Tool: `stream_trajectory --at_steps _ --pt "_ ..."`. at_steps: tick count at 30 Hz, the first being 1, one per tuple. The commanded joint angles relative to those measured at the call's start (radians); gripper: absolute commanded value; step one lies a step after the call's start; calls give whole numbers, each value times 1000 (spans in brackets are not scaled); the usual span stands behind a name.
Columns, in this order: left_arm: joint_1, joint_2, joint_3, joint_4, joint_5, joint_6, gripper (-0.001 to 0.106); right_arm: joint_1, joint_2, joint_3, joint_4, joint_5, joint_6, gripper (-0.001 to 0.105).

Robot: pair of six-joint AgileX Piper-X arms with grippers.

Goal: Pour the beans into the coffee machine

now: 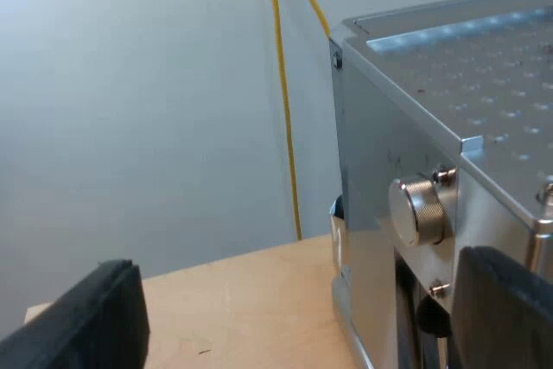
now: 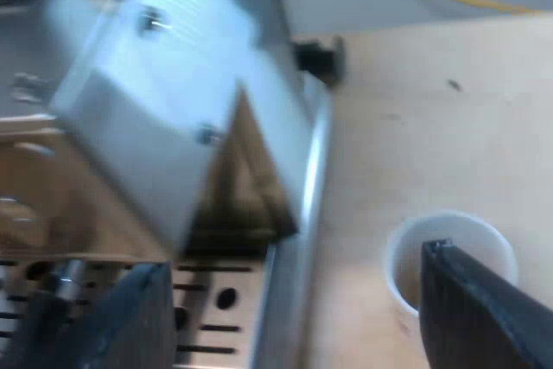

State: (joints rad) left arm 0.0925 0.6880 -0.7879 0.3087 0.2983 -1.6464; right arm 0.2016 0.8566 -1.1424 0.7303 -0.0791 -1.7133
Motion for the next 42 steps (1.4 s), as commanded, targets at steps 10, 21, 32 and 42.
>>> stream_trajectory --at_steps 10,21,32,42 --pt "-13 -124 -13 284 -12 -11 74 -178 -74 -17 96 58 -151 62" --pt "-41 -269 -13 395 -18 -63 74 -178 -259 -17 179 52 -174 62" --pt "-70 -451 -13 452 -18 -63 74 -178 -406 -17 244 27 -172 62" --pt "-113 -556 -13 547 -42 -61 74 -178 -516 -11 310 8 -172 62"
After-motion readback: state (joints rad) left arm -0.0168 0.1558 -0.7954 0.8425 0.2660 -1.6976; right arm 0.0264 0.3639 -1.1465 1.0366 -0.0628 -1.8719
